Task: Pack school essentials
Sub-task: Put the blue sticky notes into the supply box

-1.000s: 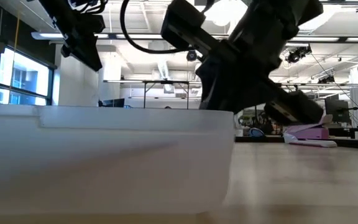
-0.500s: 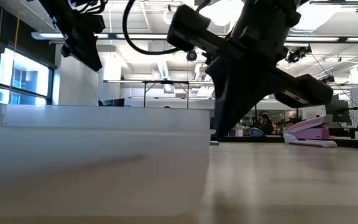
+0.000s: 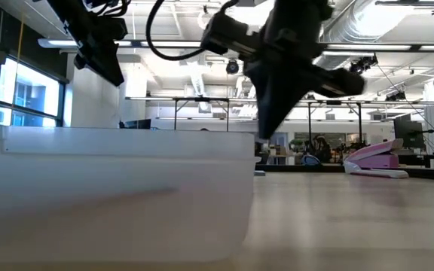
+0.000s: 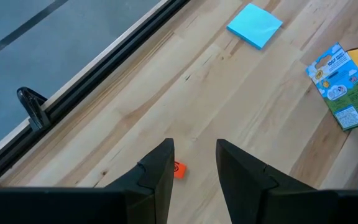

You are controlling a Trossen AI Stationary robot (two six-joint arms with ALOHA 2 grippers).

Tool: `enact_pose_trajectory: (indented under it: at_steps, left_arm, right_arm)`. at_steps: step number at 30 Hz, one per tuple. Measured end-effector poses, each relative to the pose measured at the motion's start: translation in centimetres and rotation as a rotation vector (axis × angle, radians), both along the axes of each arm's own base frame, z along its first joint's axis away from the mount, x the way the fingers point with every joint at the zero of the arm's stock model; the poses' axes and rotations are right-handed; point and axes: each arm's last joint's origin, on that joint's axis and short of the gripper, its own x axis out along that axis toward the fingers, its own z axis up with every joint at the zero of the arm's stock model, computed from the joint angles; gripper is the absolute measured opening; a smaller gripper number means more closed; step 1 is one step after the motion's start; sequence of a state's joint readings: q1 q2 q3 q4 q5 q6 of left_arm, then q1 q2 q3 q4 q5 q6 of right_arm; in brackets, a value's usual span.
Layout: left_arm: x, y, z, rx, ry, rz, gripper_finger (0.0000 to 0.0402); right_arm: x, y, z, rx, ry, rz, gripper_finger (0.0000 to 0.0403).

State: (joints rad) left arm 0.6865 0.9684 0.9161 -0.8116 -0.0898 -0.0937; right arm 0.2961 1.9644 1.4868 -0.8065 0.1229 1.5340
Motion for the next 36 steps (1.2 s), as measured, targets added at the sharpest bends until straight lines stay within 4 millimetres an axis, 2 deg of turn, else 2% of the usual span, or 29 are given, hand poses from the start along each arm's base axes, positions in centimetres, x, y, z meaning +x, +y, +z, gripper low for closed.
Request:
enact_pose_trajectory:
  at_steps: [11, 19, 29, 36]
  left_arm:
    - [0.0, 0.0, 0.0, 0.000, 0.000, 0.000, 0.0110]
    - [0.0, 0.0, 0.0, 0.000, 0.000, 0.000, 0.0110]
    - [0.0, 0.0, 0.0, 0.000, -0.001, 0.000, 0.0110]
    - [0.0, 0.0, 0.0, 0.000, -0.001, 0.000, 0.0110]
  right_arm:
    - [2.9, -7.3, 3.6, -0.135, -0.078, 0.200, 0.0000]
    - [4.0, -13.6, 6.3, -0.269, -0.124, 0.378, 0.0000]
    - [1.9, -22.1, 8.4, -0.335, -0.014, 0.608, 0.0000]
    - [-0.7, -27.1, 8.3, -0.317, 0.062, 0.742, 0.0000]
